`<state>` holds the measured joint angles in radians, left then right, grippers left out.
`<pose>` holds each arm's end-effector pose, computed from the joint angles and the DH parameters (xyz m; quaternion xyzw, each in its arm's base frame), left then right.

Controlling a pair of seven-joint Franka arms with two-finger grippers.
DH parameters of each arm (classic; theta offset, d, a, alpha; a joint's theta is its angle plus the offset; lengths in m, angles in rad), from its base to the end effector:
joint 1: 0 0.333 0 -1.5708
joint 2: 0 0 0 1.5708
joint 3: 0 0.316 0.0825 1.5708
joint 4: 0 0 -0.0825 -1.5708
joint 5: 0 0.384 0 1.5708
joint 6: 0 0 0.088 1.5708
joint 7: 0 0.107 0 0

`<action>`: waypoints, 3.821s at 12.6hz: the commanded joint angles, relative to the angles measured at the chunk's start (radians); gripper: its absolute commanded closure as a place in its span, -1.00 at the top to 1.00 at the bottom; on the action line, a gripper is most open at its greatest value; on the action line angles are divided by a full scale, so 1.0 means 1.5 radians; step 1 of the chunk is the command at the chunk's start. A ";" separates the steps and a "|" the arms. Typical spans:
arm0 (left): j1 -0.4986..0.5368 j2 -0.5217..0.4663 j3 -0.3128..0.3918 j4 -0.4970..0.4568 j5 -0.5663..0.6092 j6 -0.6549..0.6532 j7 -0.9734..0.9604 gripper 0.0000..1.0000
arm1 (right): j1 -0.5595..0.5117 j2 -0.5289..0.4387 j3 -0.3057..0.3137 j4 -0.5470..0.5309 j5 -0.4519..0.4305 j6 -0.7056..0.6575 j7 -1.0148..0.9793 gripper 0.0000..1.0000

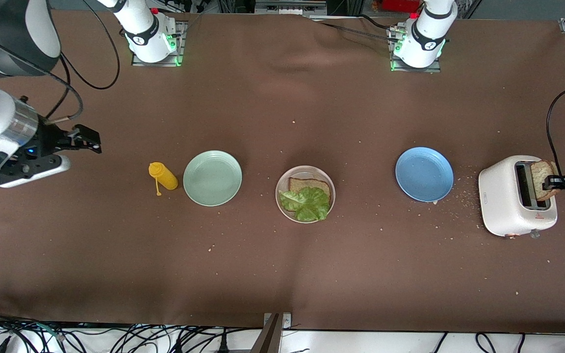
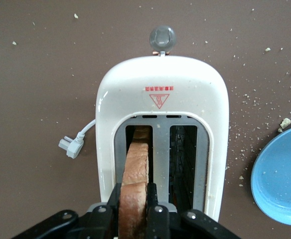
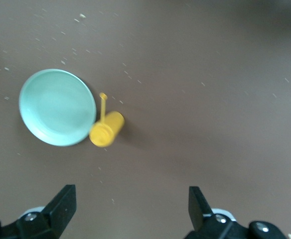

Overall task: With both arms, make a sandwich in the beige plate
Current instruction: 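Open the right gripper and withdraw it while the left gripper grasps toast, then lift the toast from the toaster and carry it over the beige plate, then lay the toast onto the lettuce and open the left gripper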

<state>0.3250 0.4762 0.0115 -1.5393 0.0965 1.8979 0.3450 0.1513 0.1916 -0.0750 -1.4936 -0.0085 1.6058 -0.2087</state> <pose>0.6355 0.2286 0.3691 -0.9969 0.0229 0.0712 0.0250 0.6092 0.0497 0.5523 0.9889 0.1426 -0.0401 0.0088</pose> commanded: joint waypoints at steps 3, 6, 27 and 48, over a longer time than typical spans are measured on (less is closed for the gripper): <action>-0.007 -0.010 -0.011 0.153 0.005 -0.168 0.012 -1.00 | -0.026 -0.105 0.000 -0.091 -0.043 -0.021 0.118 1.00; -0.042 -0.010 -0.033 0.235 0.004 -0.281 0.011 -1.00 | -0.071 -0.144 0.004 -0.133 -0.035 0.035 0.118 1.00; -0.430 0.224 -0.028 0.207 -0.653 0.025 -0.276 -1.00 | -0.086 -0.145 0.024 -0.117 0.011 0.006 0.111 1.00; -0.319 0.175 -0.021 0.112 -0.374 0.056 -0.269 1.00 | -0.087 -0.144 0.023 -0.116 0.013 -0.020 0.112 1.00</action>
<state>-0.1904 0.7845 -0.0141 -1.3497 -0.5527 2.0191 -0.0634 0.0281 -0.0045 -0.0417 -1.6559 -0.0077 1.5907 -0.0423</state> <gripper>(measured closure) 0.000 0.000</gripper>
